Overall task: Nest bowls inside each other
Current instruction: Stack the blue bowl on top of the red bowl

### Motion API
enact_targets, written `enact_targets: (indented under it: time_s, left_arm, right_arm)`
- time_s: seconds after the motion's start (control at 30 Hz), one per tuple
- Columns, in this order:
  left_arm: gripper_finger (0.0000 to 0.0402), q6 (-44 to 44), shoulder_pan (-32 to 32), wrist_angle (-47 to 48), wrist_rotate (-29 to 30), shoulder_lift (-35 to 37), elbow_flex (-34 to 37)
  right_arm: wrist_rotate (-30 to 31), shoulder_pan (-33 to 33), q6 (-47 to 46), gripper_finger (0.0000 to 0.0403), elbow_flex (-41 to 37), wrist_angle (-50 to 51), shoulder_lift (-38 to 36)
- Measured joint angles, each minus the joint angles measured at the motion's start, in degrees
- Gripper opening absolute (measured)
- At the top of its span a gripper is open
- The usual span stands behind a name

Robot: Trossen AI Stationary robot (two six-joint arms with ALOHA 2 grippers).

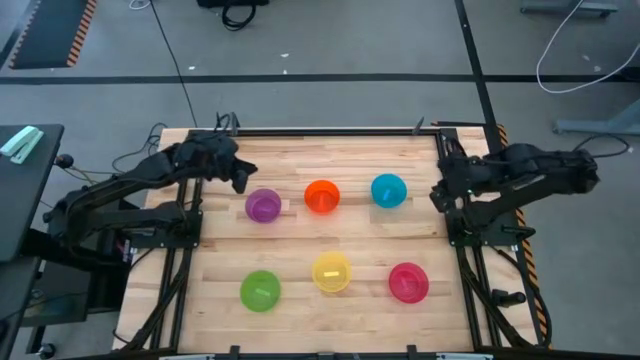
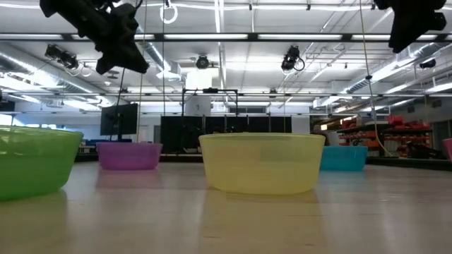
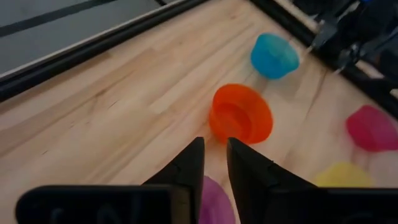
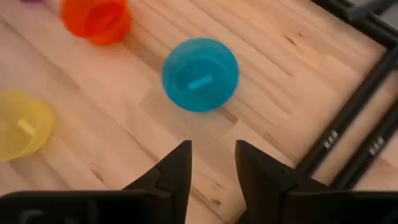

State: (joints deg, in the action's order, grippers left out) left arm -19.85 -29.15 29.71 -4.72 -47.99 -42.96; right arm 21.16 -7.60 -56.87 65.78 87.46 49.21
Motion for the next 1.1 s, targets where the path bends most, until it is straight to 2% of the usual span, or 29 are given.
enact_targets:
  time_s: [0.13, 0.3, 0.57, 0.73, 1.1]
  left_arm:
    - [0.0089, 1.4, 0.0, 0.4, 1.3, -2.7, 0.0]
    - [0.0094, 3.0, 0.0, 0.9, 2.7, -5.7, 0.0]
    - [0.0094, 4.0, 0.0, 4.0, 2.8, -8.7, 0.1]
    - [0.0095, 4.5, 0.0, 6.5, 3.1, -8.6, 0.1]
    - [0.0096, 4.5, 0.0, 9.2, 3.2, -8.6, 0.1]
  right_arm:
    - [-2.8, 7.9, 2.9, 0.0139, 0.0, -0.1, 1.6]
    - [-8.0, 20.3, 12.1, 0.0138, 0.0, -1.1, 5.7]
    - [-17.8, 36.1, 28.6, 0.0138, 0.0, -10.8, 14.7]
    - [-22.0, 41.5, 34.6, 0.0138, -0.1, -14.8, 21.4]
    - [-25.3, 46.3, 40.4, 0.0135, -0.1, -20.0, 33.3]
